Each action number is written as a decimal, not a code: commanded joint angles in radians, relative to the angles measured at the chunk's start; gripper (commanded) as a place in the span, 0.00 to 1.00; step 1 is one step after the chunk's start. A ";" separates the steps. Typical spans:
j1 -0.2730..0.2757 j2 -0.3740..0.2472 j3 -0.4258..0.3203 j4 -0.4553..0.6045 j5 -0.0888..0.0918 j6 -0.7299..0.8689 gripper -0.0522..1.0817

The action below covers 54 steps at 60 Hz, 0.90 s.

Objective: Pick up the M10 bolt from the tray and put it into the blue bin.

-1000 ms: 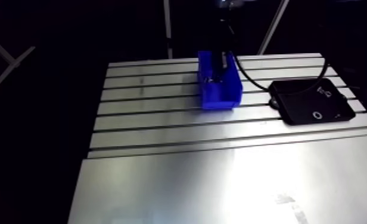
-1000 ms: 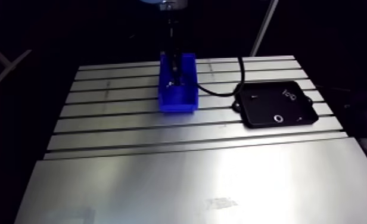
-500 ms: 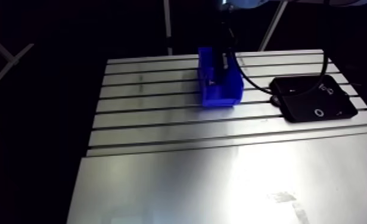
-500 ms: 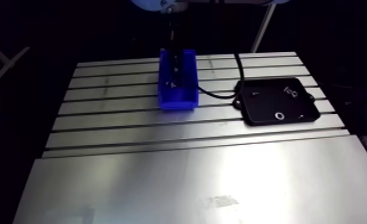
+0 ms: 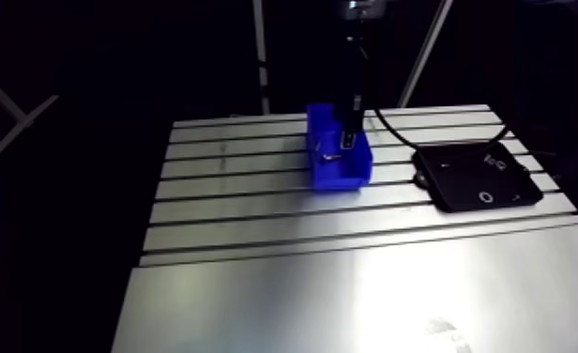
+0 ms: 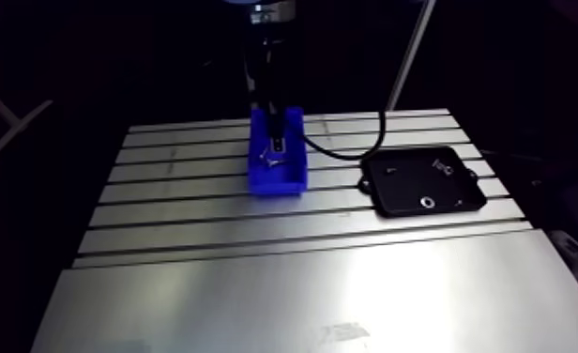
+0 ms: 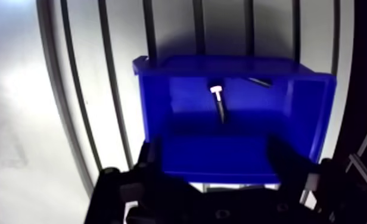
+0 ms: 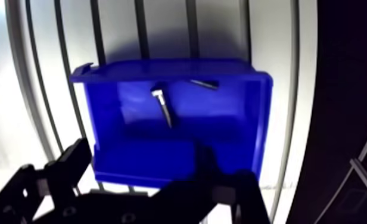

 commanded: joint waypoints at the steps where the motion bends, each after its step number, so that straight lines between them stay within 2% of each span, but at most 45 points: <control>1: 0.000 -0.087 -0.065 0.110 0.014 0.084 0.05; 7: 0.004 -0.114 -0.120 0.157 0.021 0.257 0.05; 9: 0.004 -0.134 -0.160 0.188 0.026 0.428 0.05; 12: 0.004 -0.142 -0.177 0.200 0.032 0.515 0.05; 13: 0.005 -0.150 -0.190 0.204 0.036 0.604 0.05; 16: 0.005 -0.156 -0.206 0.210 0.034 0.696 0.05; 18: 0.004 -0.171 -0.239 0.224 0.026 0.903 0.05; 20: 0.004 -0.171 -0.239 0.224 0.026 0.903 0.05; 21: -0.002 -0.178 -0.254 0.236 0.026 0.999 0.05; 22: -0.002 -0.178 -0.254 0.236 0.026 0.999 0.05; 23: -0.004 -0.187 -0.268 0.253 0.025 1.082 0.05; 28: -0.015 -0.201 -0.293 0.289 0.027 1.210 0.05; 30: -0.028 -0.212 -0.304 0.325 0.027 1.308 0.05; 40: -0.030 -0.214 -0.319 0.383 0.028 1.481 0.05; 54: -0.037 -0.216 -0.346 0.478 0.029 1.540 0.05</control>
